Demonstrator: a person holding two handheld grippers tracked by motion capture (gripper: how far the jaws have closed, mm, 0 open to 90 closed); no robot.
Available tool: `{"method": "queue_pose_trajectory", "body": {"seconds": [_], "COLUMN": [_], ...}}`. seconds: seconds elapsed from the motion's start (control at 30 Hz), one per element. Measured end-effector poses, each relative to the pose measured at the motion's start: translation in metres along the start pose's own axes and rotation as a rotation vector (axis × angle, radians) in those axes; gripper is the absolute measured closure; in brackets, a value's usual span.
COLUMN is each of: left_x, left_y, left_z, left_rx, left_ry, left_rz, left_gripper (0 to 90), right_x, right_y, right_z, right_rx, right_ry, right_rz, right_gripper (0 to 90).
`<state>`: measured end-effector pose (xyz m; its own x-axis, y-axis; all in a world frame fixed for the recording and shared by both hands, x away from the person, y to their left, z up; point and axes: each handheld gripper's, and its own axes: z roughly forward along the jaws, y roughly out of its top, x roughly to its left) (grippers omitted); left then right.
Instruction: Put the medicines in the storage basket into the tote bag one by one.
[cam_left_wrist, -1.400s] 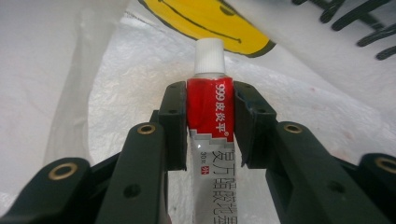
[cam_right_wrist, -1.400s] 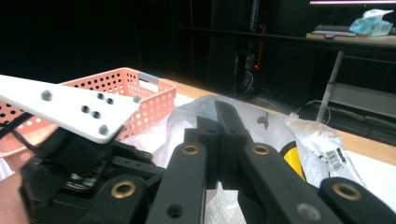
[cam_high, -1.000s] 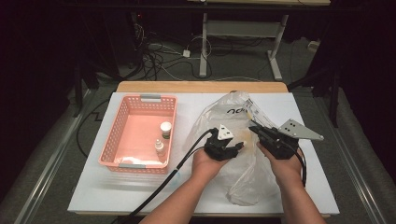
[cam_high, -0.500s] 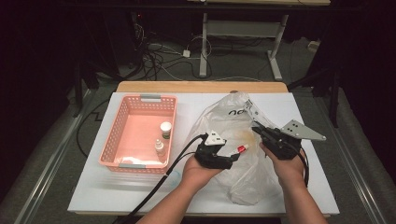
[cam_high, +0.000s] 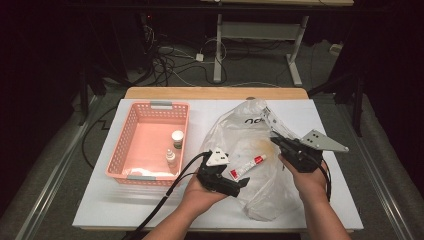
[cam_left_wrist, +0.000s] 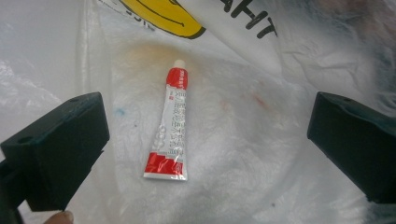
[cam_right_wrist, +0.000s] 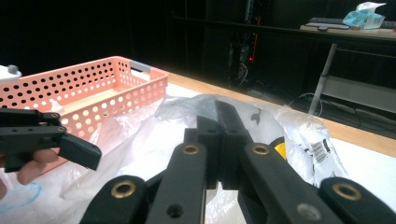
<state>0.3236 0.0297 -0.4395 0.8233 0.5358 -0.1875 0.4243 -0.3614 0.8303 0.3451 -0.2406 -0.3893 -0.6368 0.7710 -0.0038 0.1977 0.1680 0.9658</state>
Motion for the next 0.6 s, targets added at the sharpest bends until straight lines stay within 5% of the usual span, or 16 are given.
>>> {"method": "queue_pose_trajectory", "body": {"seconds": [0.4, 0.6], "left_x": [-0.003, 0.005], "left_y": [-0.008, -0.018], "left_z": [-0.047, -0.071], "left_rx": [-0.038, -0.061], "left_ry": [0.034, 0.068], "left_rz": [0.016, -0.011], "left_gripper": [0.0, 0.0], "right_x": [0.007, 0.005], "right_y": [-0.002, -0.007], "right_z": [0.001, 0.000], "right_rx": [0.026, 0.032], "right_ry": [-0.004, -0.001], "right_rz": [-0.008, -0.007], "right_gripper": [90.0, 90.0]}}
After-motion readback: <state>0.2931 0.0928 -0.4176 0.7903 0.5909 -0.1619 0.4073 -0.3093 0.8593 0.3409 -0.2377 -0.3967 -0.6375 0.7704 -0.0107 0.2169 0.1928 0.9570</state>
